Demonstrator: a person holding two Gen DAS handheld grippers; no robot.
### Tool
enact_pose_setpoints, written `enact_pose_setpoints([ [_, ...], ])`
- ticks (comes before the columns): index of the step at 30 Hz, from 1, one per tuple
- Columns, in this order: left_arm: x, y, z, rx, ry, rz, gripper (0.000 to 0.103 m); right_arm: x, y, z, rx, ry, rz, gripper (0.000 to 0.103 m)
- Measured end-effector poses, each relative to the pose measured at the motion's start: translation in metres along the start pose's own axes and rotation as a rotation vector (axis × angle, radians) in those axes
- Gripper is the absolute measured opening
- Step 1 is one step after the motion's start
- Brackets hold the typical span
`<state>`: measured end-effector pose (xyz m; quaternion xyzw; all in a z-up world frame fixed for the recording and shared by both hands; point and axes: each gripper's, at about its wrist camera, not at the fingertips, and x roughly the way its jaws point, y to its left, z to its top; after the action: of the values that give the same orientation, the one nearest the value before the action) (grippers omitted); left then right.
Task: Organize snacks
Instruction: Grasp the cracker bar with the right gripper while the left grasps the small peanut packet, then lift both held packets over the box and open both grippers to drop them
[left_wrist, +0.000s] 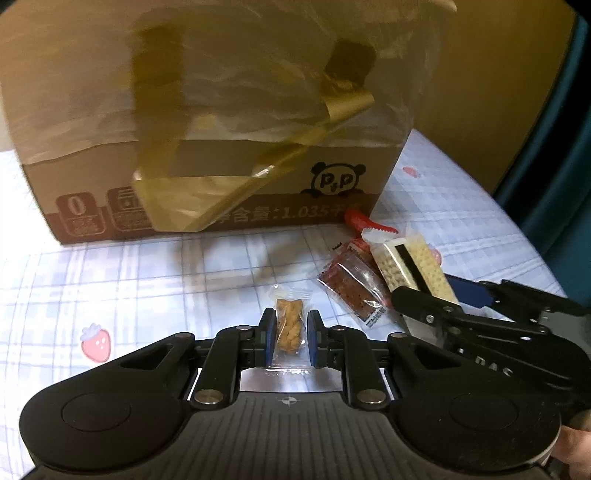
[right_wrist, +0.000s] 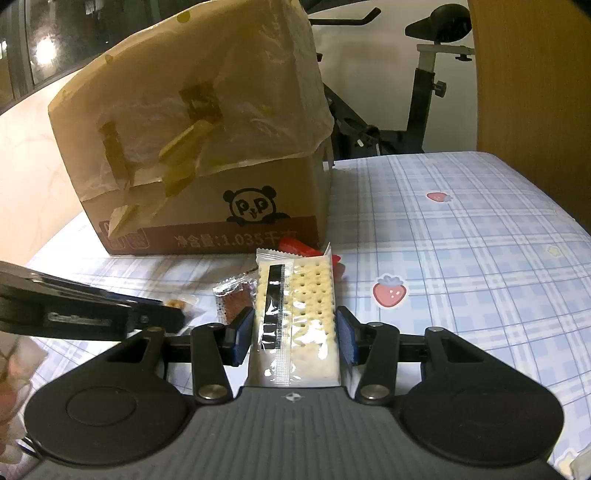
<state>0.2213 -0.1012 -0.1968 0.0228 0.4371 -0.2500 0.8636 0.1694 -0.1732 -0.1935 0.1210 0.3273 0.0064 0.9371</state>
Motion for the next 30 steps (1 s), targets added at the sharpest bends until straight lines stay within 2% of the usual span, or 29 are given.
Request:
enact_pose_setpoints([
  [13,-0.052,0.042,-0.008,-0.115,-0.097,0.018,0.019,0.002,0.002,0.001,-0.021,0.008,-0.027,0.049],
  [19,-0.085,0.051,0.005,-0.096,-0.176,0.003,0.019,-0.011,0.008,0.008,-0.043,0.001,-0.044,0.049],
  [23,-0.117,0.057,0.028,-0.069,-0.275,-0.022,0.019,-0.035,0.015,0.028,-0.037,-0.053,-0.017,0.049],
  [30,-0.17,0.063,0.084,-0.012,-0.44,-0.046,0.019,-0.079,0.041,0.096,-0.113,-0.229,0.07,0.049],
])
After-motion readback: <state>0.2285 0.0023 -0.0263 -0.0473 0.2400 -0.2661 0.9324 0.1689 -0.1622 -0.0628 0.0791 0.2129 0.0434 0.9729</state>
